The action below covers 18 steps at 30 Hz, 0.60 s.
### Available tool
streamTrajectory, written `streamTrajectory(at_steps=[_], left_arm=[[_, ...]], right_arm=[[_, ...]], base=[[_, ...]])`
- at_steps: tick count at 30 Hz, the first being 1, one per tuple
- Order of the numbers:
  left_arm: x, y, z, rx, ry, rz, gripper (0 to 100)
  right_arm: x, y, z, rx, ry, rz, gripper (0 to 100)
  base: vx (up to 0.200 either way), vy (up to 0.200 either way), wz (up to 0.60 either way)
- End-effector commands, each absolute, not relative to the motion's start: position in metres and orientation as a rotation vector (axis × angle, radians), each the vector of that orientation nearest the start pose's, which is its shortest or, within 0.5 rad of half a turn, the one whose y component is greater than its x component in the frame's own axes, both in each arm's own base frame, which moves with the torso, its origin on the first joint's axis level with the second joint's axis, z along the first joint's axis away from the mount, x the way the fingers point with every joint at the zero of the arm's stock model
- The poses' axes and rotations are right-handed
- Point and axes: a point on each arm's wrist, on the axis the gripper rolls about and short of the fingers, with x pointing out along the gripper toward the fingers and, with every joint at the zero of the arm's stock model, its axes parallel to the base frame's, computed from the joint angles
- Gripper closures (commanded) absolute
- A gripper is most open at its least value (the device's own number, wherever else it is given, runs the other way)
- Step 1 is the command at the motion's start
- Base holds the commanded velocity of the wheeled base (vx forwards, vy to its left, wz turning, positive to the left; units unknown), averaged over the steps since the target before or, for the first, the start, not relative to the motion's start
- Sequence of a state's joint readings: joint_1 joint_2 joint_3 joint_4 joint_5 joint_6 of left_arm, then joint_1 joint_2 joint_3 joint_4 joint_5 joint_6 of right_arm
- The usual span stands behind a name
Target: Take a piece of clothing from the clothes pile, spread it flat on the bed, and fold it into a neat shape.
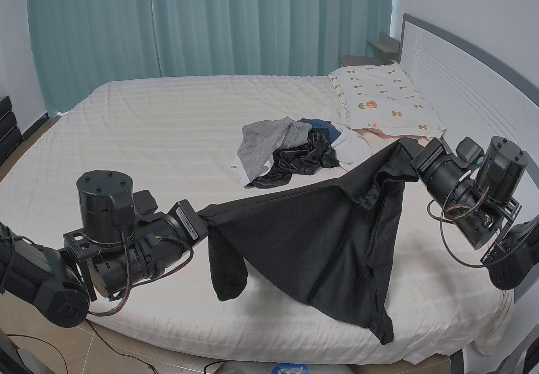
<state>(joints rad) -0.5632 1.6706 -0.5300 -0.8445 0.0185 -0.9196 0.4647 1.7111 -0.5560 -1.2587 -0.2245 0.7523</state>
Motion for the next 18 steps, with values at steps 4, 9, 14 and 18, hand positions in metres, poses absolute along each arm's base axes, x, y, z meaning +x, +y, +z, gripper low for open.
streamTrajectory(at_steps=[4,9,14,18], left_arm=[[0.209,-0.138,0.145,-0.857,0.519,-0.388,100],[0.207,-0.133,0.153,-0.867,0.483,-0.393,100],[0.207,-0.129,0.152,-0.812,0.465,-0.386,100],[0.204,-0.128,0.144,-0.791,0.495,-0.380,100]], right_arm=[[0.250,0.124,0.157,0.742,0.013,0.248,100],[0.246,0.122,0.152,0.734,0.035,0.248,100],[0.241,0.126,0.142,0.727,0.094,0.292,100],[0.241,0.126,0.142,0.728,0.096,0.293,100]], base=[[0.000,0.000,0.00],[0.000,0.000,0.00],[0.000,0.000,0.00],[0.000,0.000,0.00]])
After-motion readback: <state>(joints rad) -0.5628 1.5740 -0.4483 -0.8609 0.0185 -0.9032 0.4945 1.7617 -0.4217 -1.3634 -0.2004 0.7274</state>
